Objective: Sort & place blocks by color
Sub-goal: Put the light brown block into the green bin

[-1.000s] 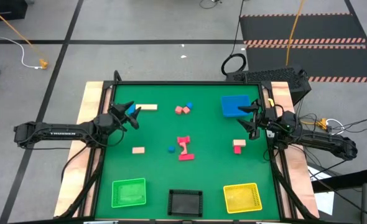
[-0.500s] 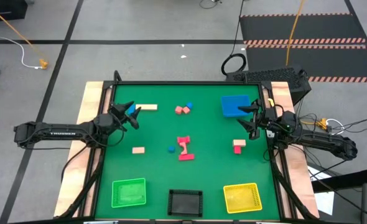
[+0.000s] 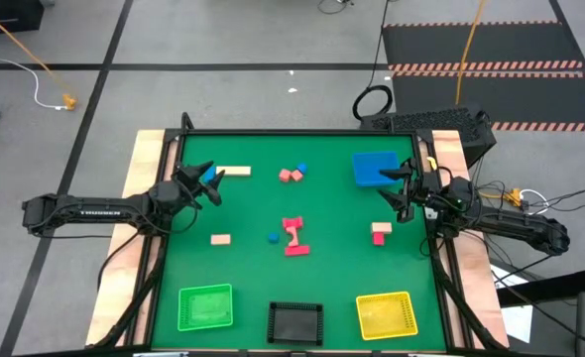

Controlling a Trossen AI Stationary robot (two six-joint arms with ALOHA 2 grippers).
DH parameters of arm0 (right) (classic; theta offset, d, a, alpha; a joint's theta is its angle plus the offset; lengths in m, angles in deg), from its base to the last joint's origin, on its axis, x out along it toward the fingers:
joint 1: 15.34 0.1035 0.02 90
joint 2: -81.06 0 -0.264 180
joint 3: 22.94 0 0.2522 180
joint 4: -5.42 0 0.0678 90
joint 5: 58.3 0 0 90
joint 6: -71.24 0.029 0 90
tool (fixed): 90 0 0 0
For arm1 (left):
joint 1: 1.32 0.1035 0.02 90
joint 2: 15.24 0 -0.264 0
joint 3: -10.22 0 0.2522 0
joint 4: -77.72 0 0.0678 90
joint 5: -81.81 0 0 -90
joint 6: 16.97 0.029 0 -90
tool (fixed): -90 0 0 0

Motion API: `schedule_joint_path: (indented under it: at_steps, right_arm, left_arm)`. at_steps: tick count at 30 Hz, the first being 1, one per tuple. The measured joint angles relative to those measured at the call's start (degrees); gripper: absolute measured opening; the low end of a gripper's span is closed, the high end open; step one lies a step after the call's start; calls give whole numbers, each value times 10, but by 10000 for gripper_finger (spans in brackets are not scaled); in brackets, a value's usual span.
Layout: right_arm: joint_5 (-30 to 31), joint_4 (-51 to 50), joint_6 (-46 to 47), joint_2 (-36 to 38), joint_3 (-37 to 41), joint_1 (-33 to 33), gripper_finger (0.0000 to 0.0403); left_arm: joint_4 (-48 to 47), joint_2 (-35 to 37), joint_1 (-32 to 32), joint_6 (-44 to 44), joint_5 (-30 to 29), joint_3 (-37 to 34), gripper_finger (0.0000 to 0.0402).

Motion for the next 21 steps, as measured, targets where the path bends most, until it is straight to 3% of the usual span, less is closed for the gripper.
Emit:
schedule_joint_path:
  at_steps: [11,15,21]
  right_arm:
    - [0,0,0,0,0,0,258]
    - [0,0,0,0,0,0,258]
    - [0,0,0,0,0,0,258]
  left_arm:
    - [2,0,0,-17,5,0,241]
    - [28,0,0,-41,48,0,241]
    - [57,0,-6,-75,159,0,241]
